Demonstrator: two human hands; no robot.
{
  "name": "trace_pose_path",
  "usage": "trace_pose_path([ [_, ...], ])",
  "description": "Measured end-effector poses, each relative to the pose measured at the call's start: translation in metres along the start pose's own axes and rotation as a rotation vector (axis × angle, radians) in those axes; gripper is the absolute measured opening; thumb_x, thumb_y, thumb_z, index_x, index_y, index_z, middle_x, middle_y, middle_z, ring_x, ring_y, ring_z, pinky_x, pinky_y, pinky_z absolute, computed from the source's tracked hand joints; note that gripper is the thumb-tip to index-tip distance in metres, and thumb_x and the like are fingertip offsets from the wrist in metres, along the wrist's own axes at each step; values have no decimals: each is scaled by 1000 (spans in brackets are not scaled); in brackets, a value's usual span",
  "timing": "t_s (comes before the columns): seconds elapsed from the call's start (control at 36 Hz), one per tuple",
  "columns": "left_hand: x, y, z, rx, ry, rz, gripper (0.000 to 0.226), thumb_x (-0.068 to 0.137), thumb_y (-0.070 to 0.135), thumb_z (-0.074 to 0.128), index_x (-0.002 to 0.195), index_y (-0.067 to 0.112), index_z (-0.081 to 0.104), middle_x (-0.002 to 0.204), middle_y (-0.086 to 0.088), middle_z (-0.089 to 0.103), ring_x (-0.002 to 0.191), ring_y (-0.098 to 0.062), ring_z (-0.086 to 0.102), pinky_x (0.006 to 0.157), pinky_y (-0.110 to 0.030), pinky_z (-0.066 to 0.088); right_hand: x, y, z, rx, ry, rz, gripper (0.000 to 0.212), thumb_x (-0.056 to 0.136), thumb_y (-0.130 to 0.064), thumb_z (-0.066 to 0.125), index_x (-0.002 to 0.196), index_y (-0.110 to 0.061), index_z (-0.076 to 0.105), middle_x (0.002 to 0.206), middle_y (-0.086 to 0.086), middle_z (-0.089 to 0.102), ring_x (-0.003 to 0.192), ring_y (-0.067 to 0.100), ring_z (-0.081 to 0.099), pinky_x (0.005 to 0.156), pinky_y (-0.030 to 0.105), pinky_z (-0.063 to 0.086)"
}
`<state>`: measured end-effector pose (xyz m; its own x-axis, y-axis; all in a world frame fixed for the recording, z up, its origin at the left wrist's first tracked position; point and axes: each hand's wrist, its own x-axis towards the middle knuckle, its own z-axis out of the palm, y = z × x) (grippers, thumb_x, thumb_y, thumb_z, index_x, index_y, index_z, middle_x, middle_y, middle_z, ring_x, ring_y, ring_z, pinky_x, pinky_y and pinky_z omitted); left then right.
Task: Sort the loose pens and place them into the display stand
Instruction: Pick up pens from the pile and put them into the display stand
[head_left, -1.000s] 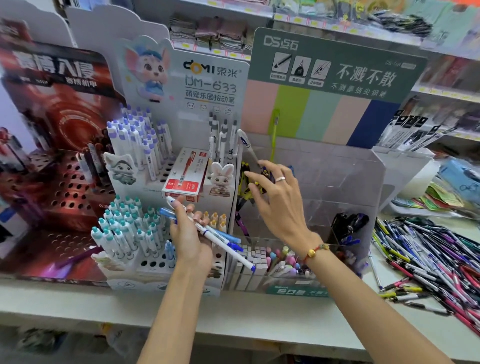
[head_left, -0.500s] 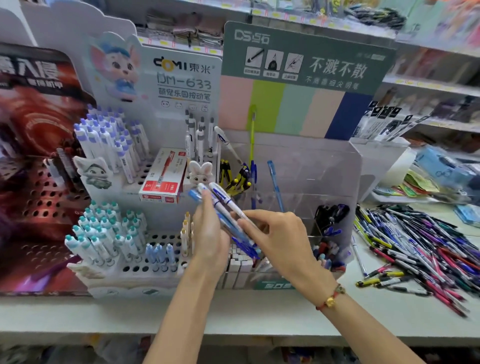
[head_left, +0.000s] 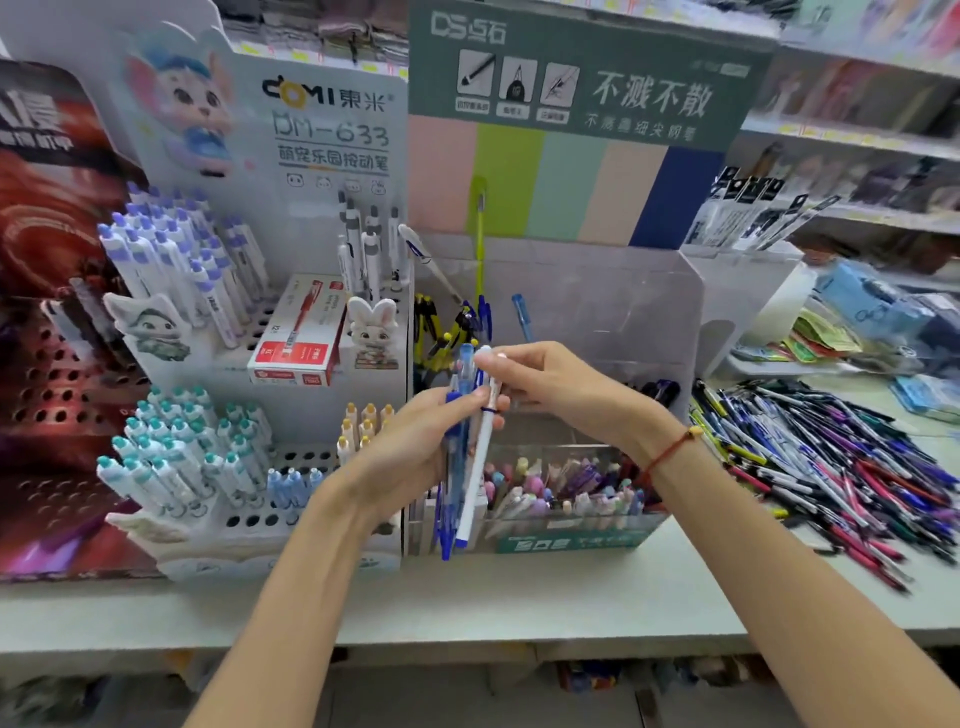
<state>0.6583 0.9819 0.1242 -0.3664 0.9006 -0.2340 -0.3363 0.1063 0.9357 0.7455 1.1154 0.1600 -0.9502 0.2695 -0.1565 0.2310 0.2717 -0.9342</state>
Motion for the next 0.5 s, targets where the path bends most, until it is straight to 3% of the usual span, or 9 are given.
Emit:
trace_pose_path([
  [0.08, 2, 4, 1, -58, 0, 7, 26, 99, 27, 46, 101, 9, 64, 78, -4, 65, 66, -9, 56, 58, -20, 50, 10, 4, 7, 61, 114, -59, 28, 97, -27, 53, 75, -15, 64, 60, -12, 58, 53, 0, 52, 62, 14, 49],
  [0.14, 5, 7, 3, -32, 49, 21, 31, 100, 28, 43, 109, 7, 64, 95, -14, 67, 77, -16, 58, 71, -27, 50, 17, 5, 13, -1, 208, -109, 28, 98, -28, 52, 75, -13, 61, 57, -11, 52, 50, 1, 47, 55, 18, 48],
  [0.19, 7, 12, 5, 67, 131, 50, 31, 101, 31, 42, 107, 10, 64, 104, -20, 66, 84, -21, 59, 77, -30, 49, 21, 5, 16, -112, 284, -186, 31, 98, -31, 51, 83, -6, 61, 63, 6, 51, 55, 13, 50, 57, 33, 51],
  [0.22, 8, 15, 4, 112, 153, 70, 30, 102, 31, 41, 103, 13, 65, 103, -18, 68, 86, -19, 62, 79, -29, 49, 23, 6, 17, -158, 315, -229, 33, 98, -32, 50, 87, -3, 61, 69, 15, 53, 61, 24, 52, 62, 43, 51],
  [0.28, 8, 20, 1, 162, 151, 102, 28, 103, 28, 38, 96, 20, 64, 98, -6, 72, 88, -11, 67, 80, -22, 53, 27, 6, 16, -197, 366, -278, 36, 98, -32, 50, 91, 1, 62, 76, 20, 56, 68, 33, 54, 69, 49, 52],
  [0.33, 8, 25, -5, 187, 141, 107, 27, 103, 26, 38, 92, 21, 63, 88, 2, 73, 82, -6, 68, 76, -19, 54, 30, 6, 16, -208, 387, -318, 35, 98, -30, 50, 91, 2, 61, 76, 18, 57, 66, 28, 55, 63, 37, 54],
  [0.36, 8, 28, -7, 196, 148, 114, 27, 102, 24, 39, 89, 19, 62, 78, 6, 72, 74, -3, 68, 69, -16, 54, 32, 5, 17, -214, 391, -339, 34, 98, -29, 50, 90, 3, 61, 75, 16, 57, 62, 20, 53, 58, 26, 51],
  [0.42, 8, 33, -9, 208, 171, 135, 29, 102, 21, 40, 83, 15, 60, 62, 9, 68, 58, 2, 65, 57, -11, 52, 34, 5, 20, -225, 417, -380, 34, 99, -29, 50, 88, 2, 60, 72, 16, 56, 59, 12, 50, 53, 17, 44],
  [0.5, 8, 39, -12, 185, 221, 155, 28, 101, 23, 42, 90, 10, 64, 75, 1, 69, 58, 0, 65, 53, -12, 51, 38, 1, 25, -220, 511, -432, 29, 100, -26, 48, 84, -3, 58, 62, 1, 53, 53, 4, 49, 50, 11, 40],
])
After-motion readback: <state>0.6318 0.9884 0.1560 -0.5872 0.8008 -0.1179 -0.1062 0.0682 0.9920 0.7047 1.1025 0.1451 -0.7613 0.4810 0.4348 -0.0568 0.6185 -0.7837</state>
